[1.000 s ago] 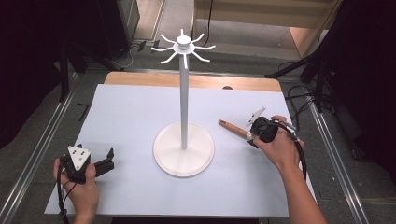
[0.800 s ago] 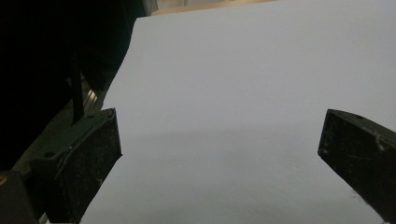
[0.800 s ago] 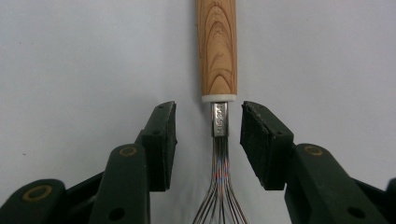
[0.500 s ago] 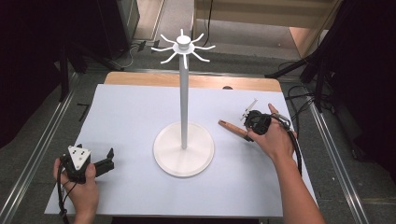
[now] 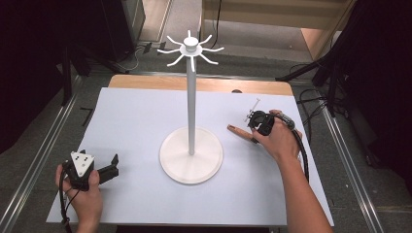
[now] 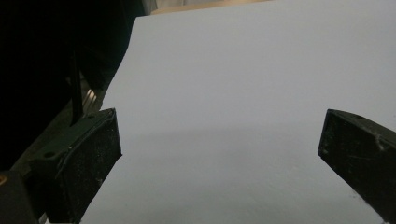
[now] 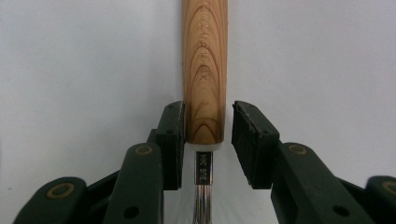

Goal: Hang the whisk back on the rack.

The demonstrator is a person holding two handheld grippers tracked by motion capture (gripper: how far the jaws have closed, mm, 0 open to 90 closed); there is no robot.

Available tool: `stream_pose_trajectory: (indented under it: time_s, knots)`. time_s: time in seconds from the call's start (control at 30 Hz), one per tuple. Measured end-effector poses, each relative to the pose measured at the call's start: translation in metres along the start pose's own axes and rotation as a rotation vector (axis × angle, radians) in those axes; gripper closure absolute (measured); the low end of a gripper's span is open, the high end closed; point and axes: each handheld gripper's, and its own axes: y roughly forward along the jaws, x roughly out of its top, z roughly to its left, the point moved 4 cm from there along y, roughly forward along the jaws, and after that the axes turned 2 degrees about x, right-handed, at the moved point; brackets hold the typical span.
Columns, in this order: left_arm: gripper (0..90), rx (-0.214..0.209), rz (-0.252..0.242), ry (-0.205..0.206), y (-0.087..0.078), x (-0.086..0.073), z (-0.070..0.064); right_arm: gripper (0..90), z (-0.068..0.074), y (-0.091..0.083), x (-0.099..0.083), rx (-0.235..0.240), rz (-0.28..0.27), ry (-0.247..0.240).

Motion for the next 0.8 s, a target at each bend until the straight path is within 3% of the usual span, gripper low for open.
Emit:
stream_pose_trajectory:
  time_s: [0.1, 0.53, 0.73, 0.8]
  knots:
    - [0.0, -0.002, 0.001, 0.004, 0.000, 0.000, 0.000, 69.3, -0.002, 0.003, 0.003, 0.030, 0.008, 0.006]
    - [0.0, 0.002, 0.004, 0.009, 0.000, 0.000, -0.001, 69.6, -0.004, 0.011, 0.011, 0.071, 0.065, 0.040]
    - [0.3, 0.004, 0.005, 0.015, 0.000, 0.000, -0.001, 69.4, -0.005, 0.017, 0.014, 0.066, 0.114, 0.022]
    - [0.3, 0.005, 0.005, 0.017, 0.001, 0.000, -0.001, 69.1, -0.005, 0.017, 0.014, 0.070, 0.121, 0.040]
